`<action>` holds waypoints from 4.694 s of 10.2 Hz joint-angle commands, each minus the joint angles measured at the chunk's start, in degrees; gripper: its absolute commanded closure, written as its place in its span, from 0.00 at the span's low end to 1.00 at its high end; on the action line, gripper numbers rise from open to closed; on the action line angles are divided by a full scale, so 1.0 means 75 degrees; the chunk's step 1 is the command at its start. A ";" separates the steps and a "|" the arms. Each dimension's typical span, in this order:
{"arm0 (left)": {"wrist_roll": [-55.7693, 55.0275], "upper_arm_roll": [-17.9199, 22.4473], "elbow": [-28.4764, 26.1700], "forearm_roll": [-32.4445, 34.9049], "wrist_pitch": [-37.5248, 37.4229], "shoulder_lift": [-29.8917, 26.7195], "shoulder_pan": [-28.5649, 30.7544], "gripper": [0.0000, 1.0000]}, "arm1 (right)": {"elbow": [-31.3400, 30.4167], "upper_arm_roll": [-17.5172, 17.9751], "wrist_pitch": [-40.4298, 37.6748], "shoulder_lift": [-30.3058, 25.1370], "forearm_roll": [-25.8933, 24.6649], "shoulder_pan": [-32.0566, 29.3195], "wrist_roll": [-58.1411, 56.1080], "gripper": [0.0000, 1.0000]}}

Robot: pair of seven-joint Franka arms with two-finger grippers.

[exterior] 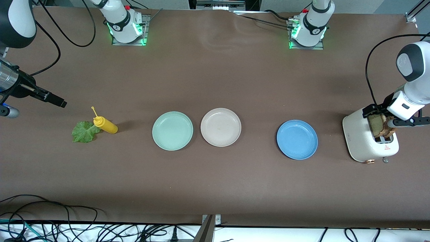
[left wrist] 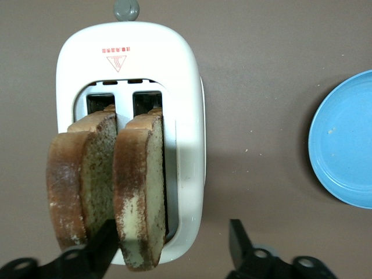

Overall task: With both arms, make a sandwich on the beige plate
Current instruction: 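Lower the left gripper onto a toaster bread slice and lift it out, then carry the bread slice with the left gripper onto the beige plate, then release the bread with the left gripper while the right gripper reaches the lettuce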

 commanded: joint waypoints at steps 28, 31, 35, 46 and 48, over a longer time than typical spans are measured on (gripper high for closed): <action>0.1411 -0.2380 0.0515 -0.7379 -0.1207 0.1084 -0.1550 1.00 | 0.0094 -0.0112 -0.0137 0.0017 0.0100 -0.0047 -0.0338 0.00; 0.1423 -0.2369 0.1546 -0.8581 -0.1195 0.2279 -0.2336 1.00 | 0.0094 -0.0112 -0.0137 0.0017 0.0112 -0.0047 -0.0338 0.00; 0.1411 -0.2369 0.2357 -0.8844 -0.0552 0.3032 -0.2701 1.00 | 0.0094 -0.0112 -0.0137 0.0017 0.0100 -0.0046 -0.0338 0.00; 0.2894 -0.2369 0.2640 -0.9137 0.0645 0.3853 -0.3382 1.00 | 0.0083 -0.0311 -0.0137 0.0426 -0.0017 -0.0081 -0.0830 0.00; 0.3169 -0.2369 0.2546 -0.9137 0.0633 0.3841 -0.3323 1.00 | 0.0036 -0.0392 -0.0126 0.0626 -0.0098 -0.0198 -0.0830 0.00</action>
